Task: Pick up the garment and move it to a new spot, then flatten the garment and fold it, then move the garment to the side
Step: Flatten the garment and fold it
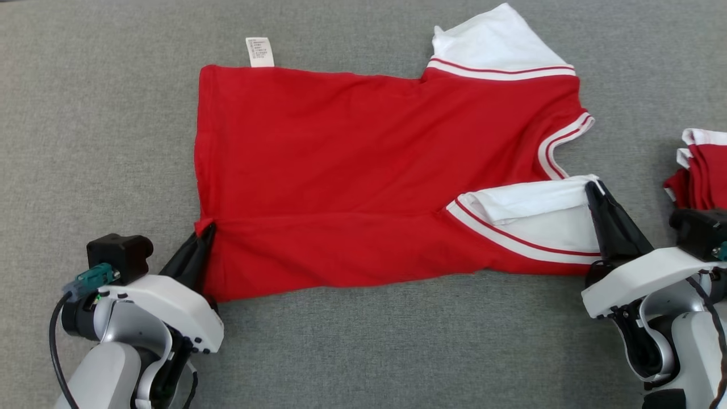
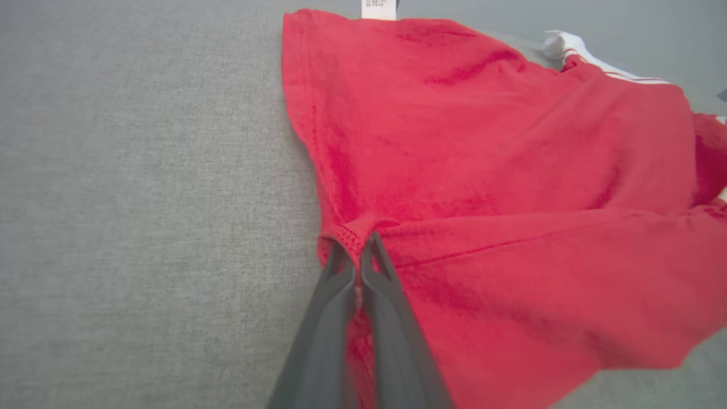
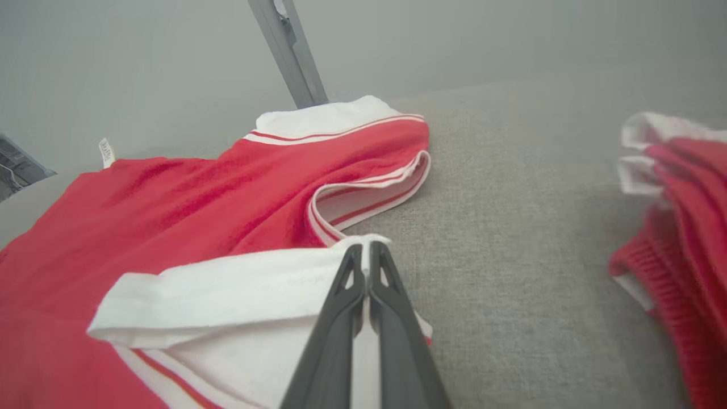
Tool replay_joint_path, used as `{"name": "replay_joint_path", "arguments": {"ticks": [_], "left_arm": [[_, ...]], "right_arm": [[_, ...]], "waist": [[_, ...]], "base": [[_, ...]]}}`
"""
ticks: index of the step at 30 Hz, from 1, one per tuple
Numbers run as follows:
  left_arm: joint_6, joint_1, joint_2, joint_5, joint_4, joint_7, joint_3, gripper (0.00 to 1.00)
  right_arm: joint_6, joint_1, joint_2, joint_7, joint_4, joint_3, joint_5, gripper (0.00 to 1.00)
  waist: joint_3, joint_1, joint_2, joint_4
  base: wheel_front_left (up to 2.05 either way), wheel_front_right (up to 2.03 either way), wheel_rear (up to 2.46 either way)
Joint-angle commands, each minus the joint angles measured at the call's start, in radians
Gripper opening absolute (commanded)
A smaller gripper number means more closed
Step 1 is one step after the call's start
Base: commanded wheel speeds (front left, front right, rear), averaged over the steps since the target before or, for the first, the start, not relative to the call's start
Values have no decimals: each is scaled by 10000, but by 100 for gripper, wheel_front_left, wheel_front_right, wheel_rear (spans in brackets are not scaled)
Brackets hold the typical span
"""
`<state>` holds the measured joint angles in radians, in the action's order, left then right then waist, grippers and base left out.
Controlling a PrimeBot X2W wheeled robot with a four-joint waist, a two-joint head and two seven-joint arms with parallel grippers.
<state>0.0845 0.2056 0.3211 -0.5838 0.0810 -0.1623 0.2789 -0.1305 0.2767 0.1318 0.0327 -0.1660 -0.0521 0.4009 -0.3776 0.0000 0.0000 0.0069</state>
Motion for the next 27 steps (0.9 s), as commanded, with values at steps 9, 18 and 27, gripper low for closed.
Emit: {"name": "replay_joint_path", "arguments": {"ticks": [9, 18, 27], "left_arm": [[-257, 620, -169, 51, 929, 643, 15, 47], [264, 33, -330, 129, 855, 1673, -380, 100], [1726, -878, -309, 1352, -534, 3363, -729, 100]], "right_arm": [[-5, 3, -149, -375, -923, 35, 320, 0], [-5, -500, -234, -1371, -337, 295, 282, 100], [-5, -1462, -344, -2321, 1630, 931, -1456, 100]], "waist": [[-145, 0, 0, 102], [496, 0, 0, -49], [1754, 0, 0, -222]], "base": [[0, 0, 0], [0, 0, 0], [0, 0, 0]]}}
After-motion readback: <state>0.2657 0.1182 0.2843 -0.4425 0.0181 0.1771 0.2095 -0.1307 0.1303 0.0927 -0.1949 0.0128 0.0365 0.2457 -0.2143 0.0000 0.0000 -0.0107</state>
